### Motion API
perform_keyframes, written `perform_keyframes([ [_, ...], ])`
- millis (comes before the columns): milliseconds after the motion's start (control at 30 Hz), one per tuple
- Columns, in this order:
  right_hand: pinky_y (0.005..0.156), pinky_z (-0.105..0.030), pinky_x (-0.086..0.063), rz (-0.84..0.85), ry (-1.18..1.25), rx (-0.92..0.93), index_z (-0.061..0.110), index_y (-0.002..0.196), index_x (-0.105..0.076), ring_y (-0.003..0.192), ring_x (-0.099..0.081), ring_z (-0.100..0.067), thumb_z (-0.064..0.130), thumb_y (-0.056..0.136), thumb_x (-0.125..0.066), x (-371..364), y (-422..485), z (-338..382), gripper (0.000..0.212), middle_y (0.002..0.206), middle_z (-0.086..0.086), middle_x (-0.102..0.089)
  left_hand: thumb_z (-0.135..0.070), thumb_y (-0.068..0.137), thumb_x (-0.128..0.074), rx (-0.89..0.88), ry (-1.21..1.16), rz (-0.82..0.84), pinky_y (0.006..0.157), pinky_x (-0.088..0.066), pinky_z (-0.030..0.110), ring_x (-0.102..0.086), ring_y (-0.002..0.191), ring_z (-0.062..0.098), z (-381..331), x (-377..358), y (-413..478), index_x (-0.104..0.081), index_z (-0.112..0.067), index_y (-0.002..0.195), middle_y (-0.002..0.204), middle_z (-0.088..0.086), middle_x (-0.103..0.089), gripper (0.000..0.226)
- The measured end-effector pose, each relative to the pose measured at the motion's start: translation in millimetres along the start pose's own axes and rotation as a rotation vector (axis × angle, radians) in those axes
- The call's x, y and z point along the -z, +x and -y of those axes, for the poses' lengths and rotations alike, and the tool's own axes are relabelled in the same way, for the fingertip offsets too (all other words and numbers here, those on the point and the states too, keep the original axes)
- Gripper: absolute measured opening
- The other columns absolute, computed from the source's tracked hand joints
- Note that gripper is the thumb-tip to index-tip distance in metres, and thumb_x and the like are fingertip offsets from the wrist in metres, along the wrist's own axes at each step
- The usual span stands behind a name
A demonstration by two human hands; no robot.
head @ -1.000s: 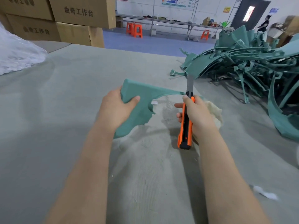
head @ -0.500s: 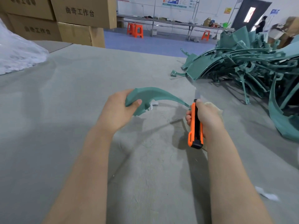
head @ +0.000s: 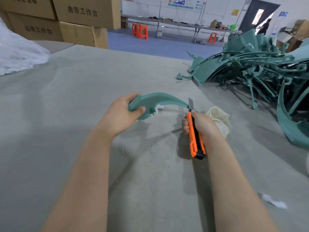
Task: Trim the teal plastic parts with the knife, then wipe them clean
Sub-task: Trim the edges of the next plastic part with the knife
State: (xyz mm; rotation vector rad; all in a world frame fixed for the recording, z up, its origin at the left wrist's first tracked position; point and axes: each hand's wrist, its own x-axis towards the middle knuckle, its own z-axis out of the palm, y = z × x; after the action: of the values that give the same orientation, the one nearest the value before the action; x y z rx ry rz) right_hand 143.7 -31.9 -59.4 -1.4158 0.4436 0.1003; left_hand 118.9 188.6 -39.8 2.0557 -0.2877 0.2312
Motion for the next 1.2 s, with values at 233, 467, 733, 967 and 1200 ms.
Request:
perform_keyframes([
  [233,0.041,-0.024,-0.041,0.163,-0.072,0.088,0.009,0.088,-0.053,0.038,-0.046,-0.014,0.027,0.103,-0.034,-14,-4,-4,0.030,0.049,-0.002,-0.052,-0.016,0.091,-0.058,-0.047,0.083,-0.070,0.075,-0.045,0.020,-0.060,0.085,0.012,3,-6,2,-0.062,-0.041,0.086,0.086,-0.008,-0.067,0.026],
  [467,0.036,-0.020,-0.037,0.206,-0.006,0.093,0.010,0.086,-0.052,0.038,-0.043,-0.013,0.021,0.101,-0.037,-12,-9,-3,0.024,0.052,-0.003,-0.050,-0.016,0.091,-0.059,-0.070,0.089,-0.080,0.069,-0.041,0.014,-0.058,0.080,0.010,6,-12,3,-0.057,-0.049,0.078,0.082,-0.009,-0.066,0.035],
  [733,0.037,-0.019,-0.036,0.370,-0.065,0.216,0.010,0.090,-0.052,0.037,-0.043,-0.012,0.030,0.105,-0.036,-31,-25,-1,0.030,0.050,-0.001,-0.050,-0.015,0.092,-0.059,-0.076,0.081,-0.088,0.070,-0.041,0.013,-0.058,0.081,0.009,7,-13,4,-0.058,-0.043,0.088,0.086,-0.008,-0.067,0.028],
  [967,0.037,-0.020,-0.036,0.430,-0.075,0.252,0.012,0.089,-0.053,0.036,-0.042,-0.012,0.029,0.105,-0.036,-34,-31,1,0.029,0.050,-0.001,-0.048,-0.015,0.093,-0.058,-0.089,0.110,-0.126,0.071,-0.042,0.021,-0.057,0.081,0.016,6,-15,8,-0.062,-0.033,0.098,0.081,-0.009,-0.064,0.019],
  [1200,0.037,-0.019,-0.035,0.457,-0.073,0.255,0.010,0.090,-0.052,0.036,-0.041,-0.012,0.029,0.106,-0.035,-32,-35,2,0.030,0.051,-0.002,-0.047,-0.020,0.094,-0.057,-0.045,0.126,-0.157,0.085,-0.050,0.039,-0.062,0.094,0.023,8,-22,8,-0.063,-0.028,0.116,0.098,-0.001,-0.069,0.025],
])
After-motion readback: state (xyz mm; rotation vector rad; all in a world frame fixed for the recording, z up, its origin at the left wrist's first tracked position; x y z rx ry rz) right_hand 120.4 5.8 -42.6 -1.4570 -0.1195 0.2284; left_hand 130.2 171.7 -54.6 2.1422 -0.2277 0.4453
